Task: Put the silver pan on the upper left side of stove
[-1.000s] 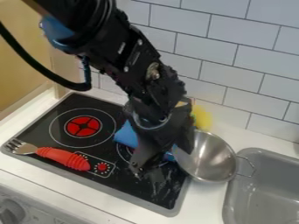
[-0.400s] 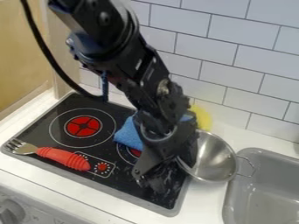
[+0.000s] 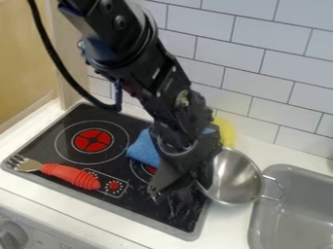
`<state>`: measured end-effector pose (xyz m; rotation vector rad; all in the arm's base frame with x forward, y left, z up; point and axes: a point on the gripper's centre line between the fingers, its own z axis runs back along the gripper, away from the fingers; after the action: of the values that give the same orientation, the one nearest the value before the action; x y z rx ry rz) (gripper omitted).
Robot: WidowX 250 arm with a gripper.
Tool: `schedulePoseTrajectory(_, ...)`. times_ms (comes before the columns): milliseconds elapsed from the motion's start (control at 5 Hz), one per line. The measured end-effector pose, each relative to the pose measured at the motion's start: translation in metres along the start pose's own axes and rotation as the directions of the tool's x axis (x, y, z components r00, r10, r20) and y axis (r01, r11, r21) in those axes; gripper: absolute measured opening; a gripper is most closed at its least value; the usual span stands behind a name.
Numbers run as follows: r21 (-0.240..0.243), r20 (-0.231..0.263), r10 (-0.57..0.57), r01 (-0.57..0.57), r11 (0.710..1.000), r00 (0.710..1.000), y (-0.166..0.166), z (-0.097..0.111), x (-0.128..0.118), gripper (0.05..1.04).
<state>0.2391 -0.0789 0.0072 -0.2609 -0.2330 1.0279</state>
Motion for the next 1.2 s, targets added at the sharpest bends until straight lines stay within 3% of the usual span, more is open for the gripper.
schedulePoseTrajectory(200, 0.015, 0.005, -0.005, 0.005, 1.000, 1.000, 0.002, 0.000, 0.001, 0.139)
schedulePoseTrajectory(400, 0.010, 0.001, -0.001, 0.001, 1.000, 1.000, 0.002, 0.001, 0.001, 0.067)
schedulePoseTrajectory(800, -0.037, 0.019, -0.001, 0.002, 0.999, 1.000, -0.005, 0.014, 0.003, 0.055)
schedulePoseTrajectory(1200, -0.095, 0.062, 0.022, -0.016, 0.995, 0.998, -0.001, 0.040, 0.010, 0.054)
